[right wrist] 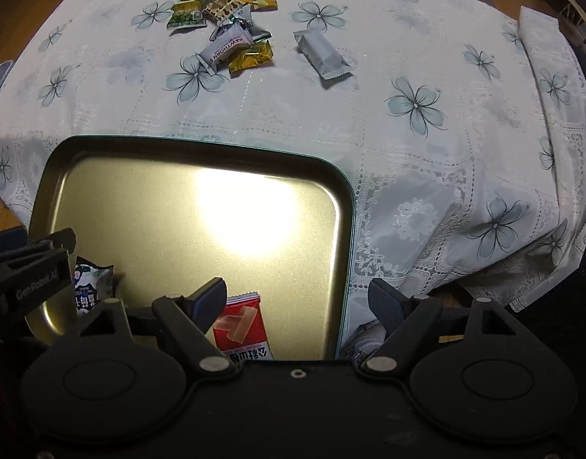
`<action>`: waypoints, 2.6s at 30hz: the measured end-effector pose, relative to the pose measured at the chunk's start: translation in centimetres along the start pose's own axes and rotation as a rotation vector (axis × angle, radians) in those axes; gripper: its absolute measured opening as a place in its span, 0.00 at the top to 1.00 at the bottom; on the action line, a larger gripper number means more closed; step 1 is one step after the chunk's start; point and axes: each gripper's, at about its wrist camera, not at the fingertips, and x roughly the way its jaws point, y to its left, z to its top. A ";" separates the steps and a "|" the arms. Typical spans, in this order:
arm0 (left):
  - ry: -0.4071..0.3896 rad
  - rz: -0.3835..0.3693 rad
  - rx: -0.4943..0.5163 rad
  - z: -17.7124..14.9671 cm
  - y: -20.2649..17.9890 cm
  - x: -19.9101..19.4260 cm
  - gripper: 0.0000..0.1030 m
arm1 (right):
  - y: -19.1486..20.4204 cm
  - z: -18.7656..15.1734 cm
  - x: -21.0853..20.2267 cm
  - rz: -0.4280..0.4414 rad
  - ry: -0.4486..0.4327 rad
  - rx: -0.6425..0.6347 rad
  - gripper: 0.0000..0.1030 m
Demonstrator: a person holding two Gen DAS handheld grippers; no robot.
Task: Organize snacks
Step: 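Move both open tools back toward the snack pile, then grasp the white bar with the right tool while the left tool grasps the yellow-green packet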
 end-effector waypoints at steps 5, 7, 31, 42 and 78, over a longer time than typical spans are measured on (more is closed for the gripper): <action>-0.010 0.001 0.014 2.6 -0.3 0.4 0.45 | -0.5 2.5 0.4 0.037 0.008 -0.030 0.30; -0.014 -0.003 0.022 4.0 -0.4 0.6 0.45 | -0.7 3.9 -0.1 0.068 -0.016 -0.054 0.38; 0.002 -0.170 -0.046 23.0 -0.2 9.1 0.45 | -7.9 22.0 8.3 0.121 0.056 0.210 0.57; 0.071 -0.244 -0.100 25.2 -0.9 14.3 0.45 | -8.1 23.8 10.2 0.210 0.075 0.226 0.67; 0.100 -0.144 -0.171 25.7 -1.4 16.6 0.50 | -6.2 24.0 11.7 0.161 0.088 0.217 0.78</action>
